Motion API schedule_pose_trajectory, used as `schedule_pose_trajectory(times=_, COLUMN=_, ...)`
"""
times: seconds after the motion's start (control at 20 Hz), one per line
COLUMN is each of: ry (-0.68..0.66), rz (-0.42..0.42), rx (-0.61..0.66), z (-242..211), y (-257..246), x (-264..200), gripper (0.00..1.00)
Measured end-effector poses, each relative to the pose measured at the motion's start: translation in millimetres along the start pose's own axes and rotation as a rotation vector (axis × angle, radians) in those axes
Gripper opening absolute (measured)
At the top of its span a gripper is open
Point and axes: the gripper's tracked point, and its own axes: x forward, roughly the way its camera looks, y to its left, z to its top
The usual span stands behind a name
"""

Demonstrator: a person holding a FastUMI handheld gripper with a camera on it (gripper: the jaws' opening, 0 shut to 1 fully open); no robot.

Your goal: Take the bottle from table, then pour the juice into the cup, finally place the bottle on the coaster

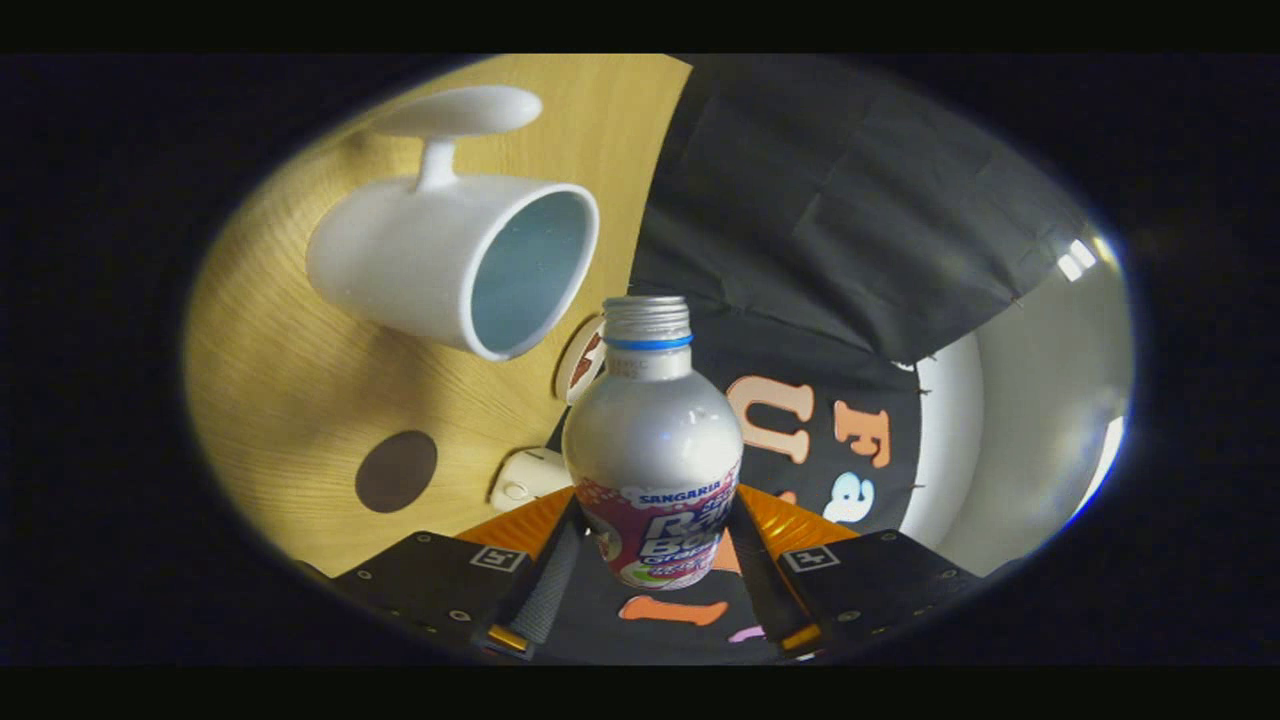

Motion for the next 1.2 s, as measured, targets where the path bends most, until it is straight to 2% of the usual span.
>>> schedule_pose_trajectory(times=0.15, ry=0.009, rz=0.006, rx=0.152, z=-1.7, y=-5.7, x=-1.3, gripper=0.78)
schedule_pose_trajectory(times=0.35, ry=0.023, rz=0.079, rx=0.450, z=-6.6, y=8.1, x=-1.2, gripper=0.78)
schedule_pose_trajectory(times=0.8, ry=0.079, rz=0.132, rx=0.983, z=-22.5, y=14.4, x=10.3, gripper=0.78)
schedule_pose_trajectory(times=1.2, ry=0.145, rz=0.174, rx=1.392, z=-44.5, y=44.0, x=23.7, gripper=0.78)
